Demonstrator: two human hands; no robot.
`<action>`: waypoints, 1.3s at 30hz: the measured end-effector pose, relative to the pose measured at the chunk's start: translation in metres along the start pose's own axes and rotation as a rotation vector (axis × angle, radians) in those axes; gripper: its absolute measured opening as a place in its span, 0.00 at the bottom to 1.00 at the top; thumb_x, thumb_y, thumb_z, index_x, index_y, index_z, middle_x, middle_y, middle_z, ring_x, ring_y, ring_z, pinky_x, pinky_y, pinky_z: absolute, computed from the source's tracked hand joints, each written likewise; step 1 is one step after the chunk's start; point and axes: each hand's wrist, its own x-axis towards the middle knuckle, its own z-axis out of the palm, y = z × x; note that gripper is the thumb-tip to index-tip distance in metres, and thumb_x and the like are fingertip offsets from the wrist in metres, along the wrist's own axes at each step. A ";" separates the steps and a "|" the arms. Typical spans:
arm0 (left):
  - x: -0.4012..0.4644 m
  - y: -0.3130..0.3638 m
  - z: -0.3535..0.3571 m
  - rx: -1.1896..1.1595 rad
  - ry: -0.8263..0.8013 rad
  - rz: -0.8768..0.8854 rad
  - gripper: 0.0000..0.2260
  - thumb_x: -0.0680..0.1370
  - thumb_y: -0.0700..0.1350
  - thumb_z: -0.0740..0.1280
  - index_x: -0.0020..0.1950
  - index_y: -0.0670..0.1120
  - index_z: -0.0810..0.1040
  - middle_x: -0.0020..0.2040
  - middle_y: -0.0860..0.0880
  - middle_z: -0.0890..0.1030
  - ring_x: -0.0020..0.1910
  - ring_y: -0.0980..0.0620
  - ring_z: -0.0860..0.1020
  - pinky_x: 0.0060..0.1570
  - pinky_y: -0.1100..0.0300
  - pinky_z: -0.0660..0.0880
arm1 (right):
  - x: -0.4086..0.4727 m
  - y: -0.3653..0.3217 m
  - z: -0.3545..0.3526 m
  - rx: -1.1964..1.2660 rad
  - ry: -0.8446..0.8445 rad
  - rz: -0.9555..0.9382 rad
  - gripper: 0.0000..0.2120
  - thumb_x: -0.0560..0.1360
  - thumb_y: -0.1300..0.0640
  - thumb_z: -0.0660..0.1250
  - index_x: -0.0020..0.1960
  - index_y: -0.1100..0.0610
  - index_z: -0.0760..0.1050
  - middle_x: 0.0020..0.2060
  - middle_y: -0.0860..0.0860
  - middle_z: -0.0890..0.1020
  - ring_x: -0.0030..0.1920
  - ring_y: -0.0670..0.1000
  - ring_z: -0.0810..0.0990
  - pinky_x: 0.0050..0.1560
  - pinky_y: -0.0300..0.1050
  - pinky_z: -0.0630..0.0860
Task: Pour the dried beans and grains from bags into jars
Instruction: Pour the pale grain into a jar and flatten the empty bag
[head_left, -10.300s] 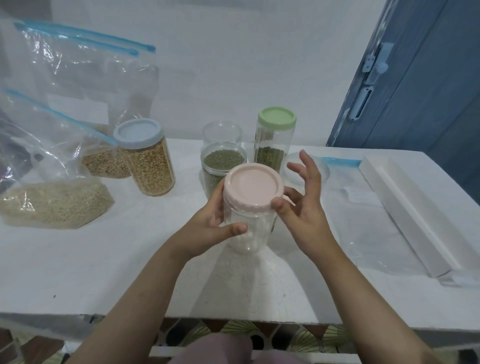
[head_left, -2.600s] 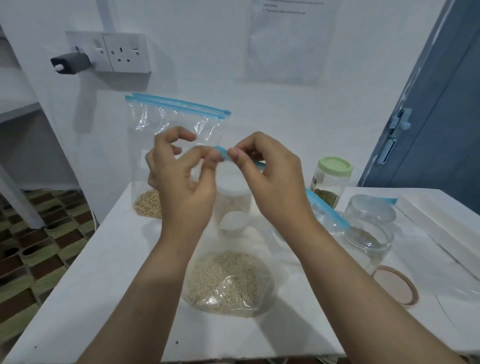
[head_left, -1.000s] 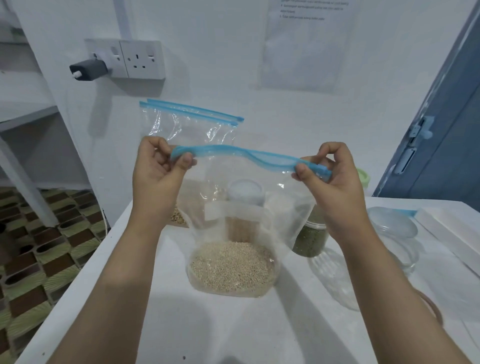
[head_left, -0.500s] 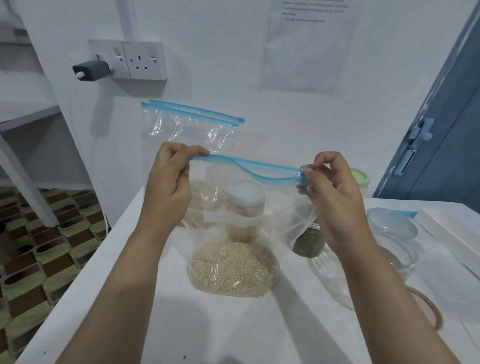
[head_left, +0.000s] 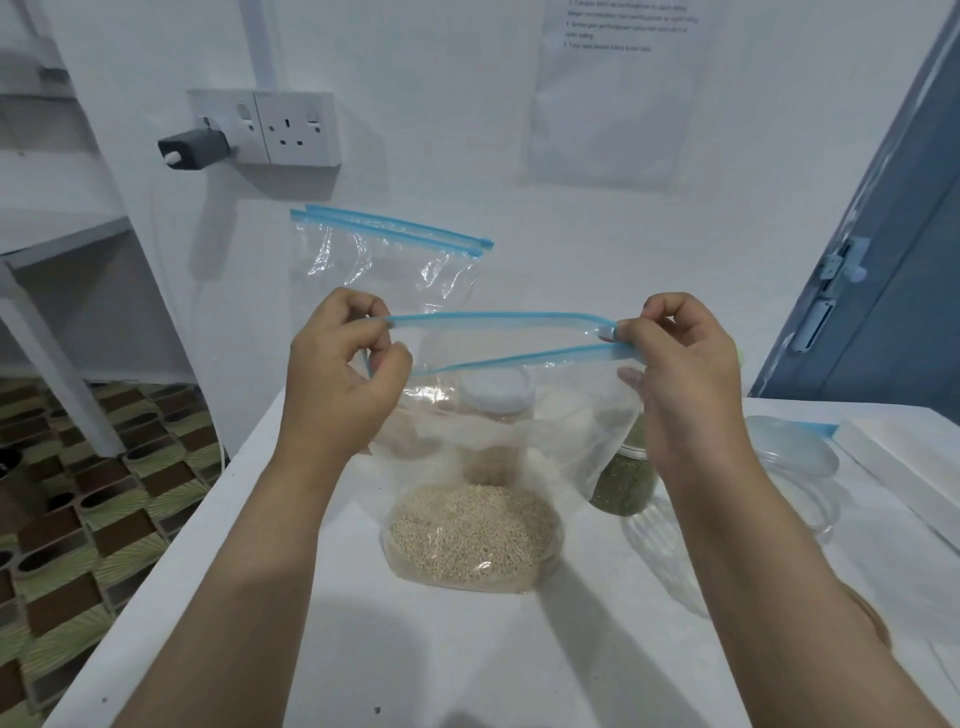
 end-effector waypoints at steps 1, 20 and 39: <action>0.001 0.000 -0.001 0.007 0.003 -0.019 0.07 0.69 0.39 0.64 0.31 0.45 0.69 0.44 0.52 0.74 0.45 0.61 0.73 0.48 0.71 0.66 | 0.000 -0.001 0.001 0.004 0.007 -0.006 0.15 0.72 0.68 0.67 0.36 0.50 0.69 0.36 0.49 0.72 0.41 0.50 0.70 0.36 0.39 0.65; 0.007 0.000 -0.012 -0.104 0.021 -0.063 0.17 0.68 0.44 0.59 0.54 0.49 0.80 0.50 0.58 0.76 0.48 0.55 0.74 0.51 0.41 0.76 | -0.003 0.005 0.009 -0.117 -0.021 -0.145 0.04 0.81 0.55 0.65 0.48 0.46 0.71 0.45 0.48 0.82 0.45 0.42 0.79 0.51 0.42 0.72; -0.005 -0.002 -0.001 -0.292 0.027 -0.144 0.13 0.73 0.53 0.61 0.56 0.55 0.76 0.54 0.58 0.75 0.50 0.58 0.73 0.54 0.61 0.70 | -0.021 0.032 -0.019 -0.083 -0.009 -0.324 0.04 0.78 0.61 0.69 0.45 0.59 0.80 0.36 0.49 0.84 0.41 0.49 0.82 0.55 0.57 0.80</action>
